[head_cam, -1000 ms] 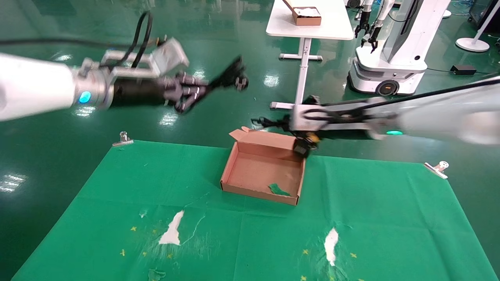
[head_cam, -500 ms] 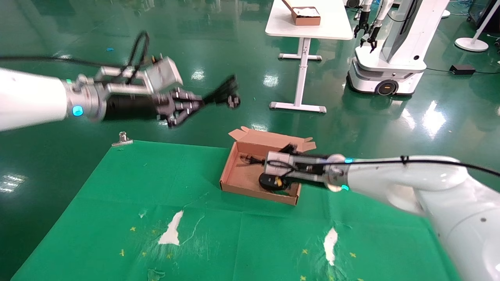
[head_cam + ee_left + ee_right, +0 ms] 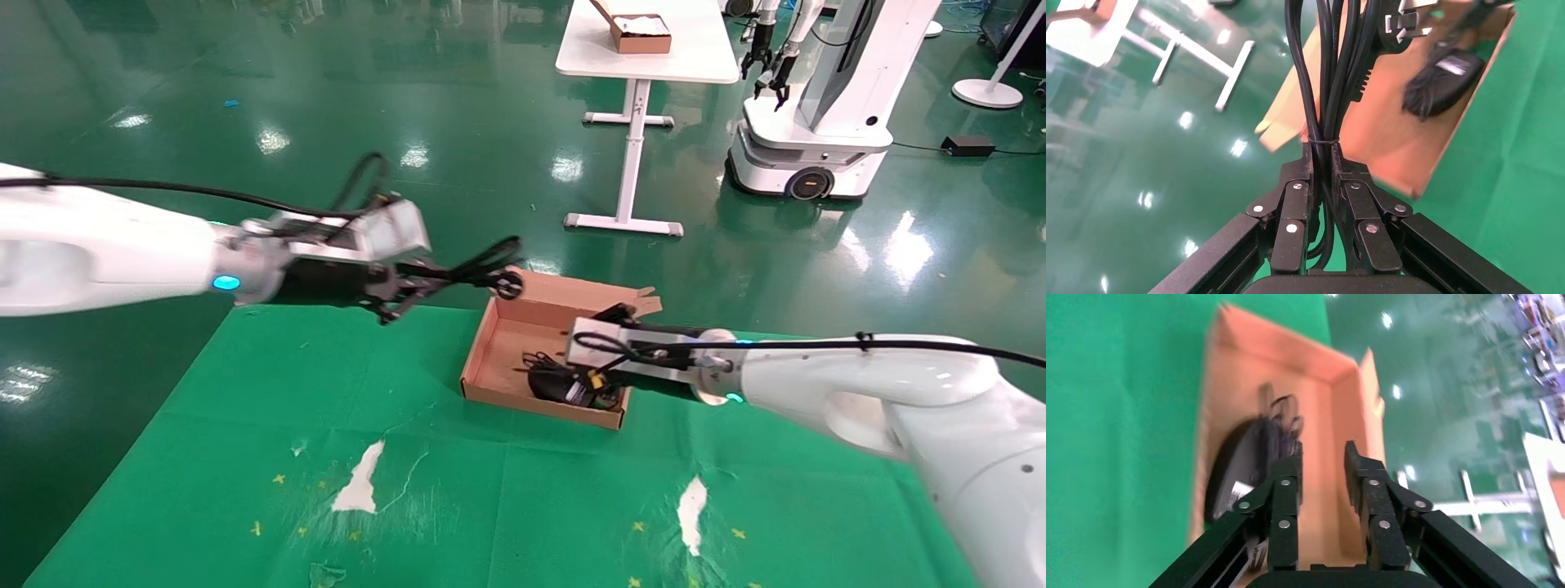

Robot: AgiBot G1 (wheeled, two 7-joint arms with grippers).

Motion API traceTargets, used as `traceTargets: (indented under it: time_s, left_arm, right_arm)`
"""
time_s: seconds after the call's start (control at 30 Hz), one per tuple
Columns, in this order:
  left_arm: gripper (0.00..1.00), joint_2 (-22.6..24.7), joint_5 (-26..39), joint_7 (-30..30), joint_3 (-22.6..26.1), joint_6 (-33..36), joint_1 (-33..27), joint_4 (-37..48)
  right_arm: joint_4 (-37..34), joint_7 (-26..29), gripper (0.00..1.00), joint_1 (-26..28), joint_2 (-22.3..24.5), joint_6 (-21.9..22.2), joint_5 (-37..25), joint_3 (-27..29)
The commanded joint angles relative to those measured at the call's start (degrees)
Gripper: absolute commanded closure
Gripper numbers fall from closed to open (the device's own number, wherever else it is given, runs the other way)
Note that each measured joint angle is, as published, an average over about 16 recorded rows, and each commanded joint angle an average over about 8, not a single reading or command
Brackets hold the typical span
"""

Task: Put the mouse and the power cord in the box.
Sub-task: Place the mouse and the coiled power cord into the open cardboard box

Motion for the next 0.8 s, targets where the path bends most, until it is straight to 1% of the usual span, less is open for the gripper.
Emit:
traceTargets:
  time_s: [0.03, 0.2, 0.3, 0.37, 0.47, 0.53, 0.57, 0.6, 0.63, 0.73, 0.8]
  left_arm:
    - [1.00, 1.60, 0.45, 0.15, 0.22, -1.20, 0.51, -0.10]
    - [1.00, 3.16, 0.01, -2.26, 1.40, -3.79, 5.21, -6.99]
    - [1.00, 3.36, -1.36, -5.39, 3.05, -4.36, 8.51, -12.47]
    - [1.00, 3.34, -2.67, -8.33, 4.44, -4.64, 10.51, -15.40]
    - [1.00, 3.24, -4.38, -13.86, 6.86, -6.11, 12.69, -18.24]
    - [0.96, 3.22, -4.96, -18.04, 8.67, -8.03, 13.47, -19.36]
    - [0.93, 3.22, -4.93, -20.00, 9.72, -9.23, 13.63, -19.92]
    - [0.87, 3.23, -4.85, -21.99, 10.79, -10.50, 13.67, -20.50]
    - [0.76, 3.25, -4.79, -23.99, 11.91, -11.80, 13.61, -21.25]
    - [0.39, 3.28, -4.56, -29.22, 15.42, -15.09, 13.15, -24.00]
    - [0.18, 3.27, -4.63, -32.23, 17.76, -16.82, 12.82, -25.93]
  right_arm:
    - [-0.76, -0.27, 0.00, -0.04, 0.17, 0.87, 0.52, 0.16]
    - [-2.42, -3.03, 0.00, 3.80, 3.17, 3.70, 0.30, 0.22]
    - [-2.76, -4.64, 0.00, 7.08, 6.11, 3.48, 0.19, 0.28]
    - [-2.87, -5.39, 0.00, 9.23, 8.34, 2.20, 0.25, 0.39]
    - [-2.94, -6.02, 0.00, 12.17, 11.82, -1.17, 0.45, 0.56]
    - [-2.94, -6.25, 0.00, 13.81, 13.97, -4.25, 0.48, 0.57]
    - [-2.91, -6.31, 0.00, 14.53, 14.96, -6.09, 0.43, 0.53]
    - [-2.87, -6.34, 0.00, 15.19, 15.88, -8.16, 0.35, 0.44]
    - [-2.84, -6.33, 0.00, 15.82, 16.79, -10.51, 0.24, 0.33]
    - [-2.93, -6.09, 0.00, 17.32, 18.91, -17.08, -0.23, -0.12]
    - [-3.14, -5.87, 0.00, 18.04, 19.79, -20.45, -0.52, -0.39]
